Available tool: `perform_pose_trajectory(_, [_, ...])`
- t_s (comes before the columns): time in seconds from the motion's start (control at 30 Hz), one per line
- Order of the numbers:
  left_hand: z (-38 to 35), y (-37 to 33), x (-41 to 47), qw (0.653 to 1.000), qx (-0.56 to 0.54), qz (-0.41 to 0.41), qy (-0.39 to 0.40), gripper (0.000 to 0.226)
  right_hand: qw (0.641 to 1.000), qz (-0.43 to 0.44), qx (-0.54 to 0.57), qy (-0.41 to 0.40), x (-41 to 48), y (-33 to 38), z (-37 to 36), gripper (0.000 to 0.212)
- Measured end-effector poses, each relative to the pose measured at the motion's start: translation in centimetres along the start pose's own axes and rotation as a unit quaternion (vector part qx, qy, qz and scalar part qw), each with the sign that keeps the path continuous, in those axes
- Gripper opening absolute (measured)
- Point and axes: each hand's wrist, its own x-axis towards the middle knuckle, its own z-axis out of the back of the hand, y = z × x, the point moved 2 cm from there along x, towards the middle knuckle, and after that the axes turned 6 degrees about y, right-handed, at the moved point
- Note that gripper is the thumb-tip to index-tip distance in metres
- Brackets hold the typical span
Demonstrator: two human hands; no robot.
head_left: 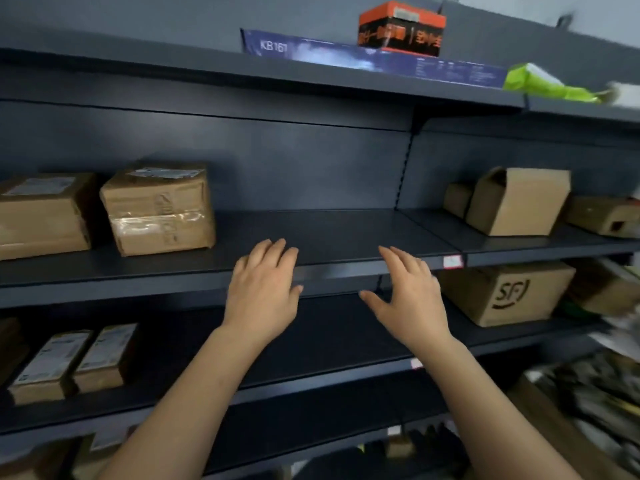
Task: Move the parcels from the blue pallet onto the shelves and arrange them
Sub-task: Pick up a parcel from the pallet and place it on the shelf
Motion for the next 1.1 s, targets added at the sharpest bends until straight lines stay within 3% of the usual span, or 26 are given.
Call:
perform_pose_trajectory(0.5, [-6.3,-16.9,-3.4,0.97,-0.047,-0.216,0.1,0.06,0.959,-0.256,-0.12,0.01,-16.8,-11.6,7.2,0.076])
perform_pose_trajectory(1.1, [-10.2,-37.8,-16.3,0.849,-0.13,-0.471,0.2,0.056,0.814,-0.551,-0.176,0.046,-42.4,-18.0,13.5,0.074])
